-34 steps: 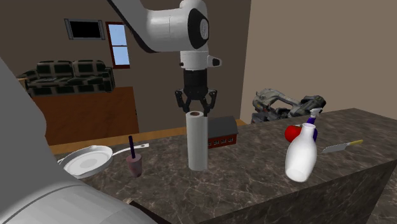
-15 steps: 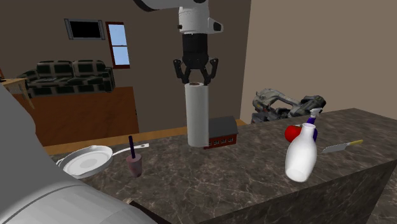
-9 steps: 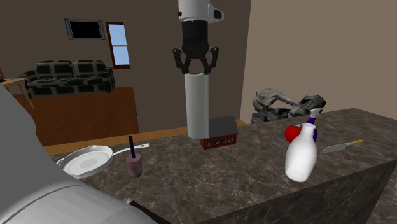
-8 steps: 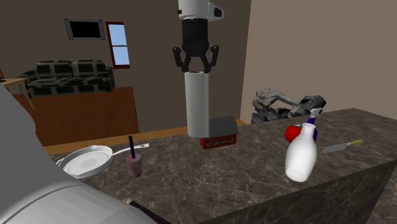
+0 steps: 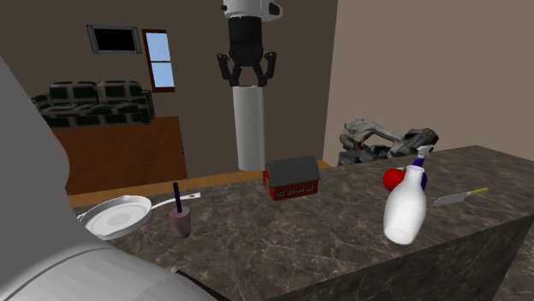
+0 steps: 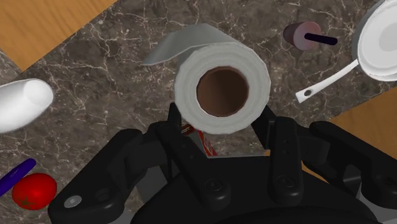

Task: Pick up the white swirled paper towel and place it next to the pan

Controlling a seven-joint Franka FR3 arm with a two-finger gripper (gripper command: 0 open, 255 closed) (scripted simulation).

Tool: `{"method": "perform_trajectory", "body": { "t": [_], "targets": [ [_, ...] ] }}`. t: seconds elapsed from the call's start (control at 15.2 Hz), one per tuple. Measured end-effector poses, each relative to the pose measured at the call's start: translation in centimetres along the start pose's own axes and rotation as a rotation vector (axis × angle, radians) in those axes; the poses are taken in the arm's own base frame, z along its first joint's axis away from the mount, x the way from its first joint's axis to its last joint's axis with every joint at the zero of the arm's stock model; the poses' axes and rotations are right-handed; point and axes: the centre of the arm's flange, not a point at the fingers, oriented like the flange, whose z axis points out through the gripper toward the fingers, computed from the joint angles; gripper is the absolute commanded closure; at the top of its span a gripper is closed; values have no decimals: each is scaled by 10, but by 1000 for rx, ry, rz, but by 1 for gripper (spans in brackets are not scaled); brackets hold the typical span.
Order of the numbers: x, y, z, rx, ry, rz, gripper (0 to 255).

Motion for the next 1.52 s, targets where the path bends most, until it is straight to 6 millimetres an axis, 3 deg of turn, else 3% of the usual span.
{"method": "perform_trajectory", "body": {
  "t": [1.19,1.52],
  "targets": [
    [101,-212,-8,0,0,-2,255],
    [108,-227,11,0,0,1,255]
  ]
}}
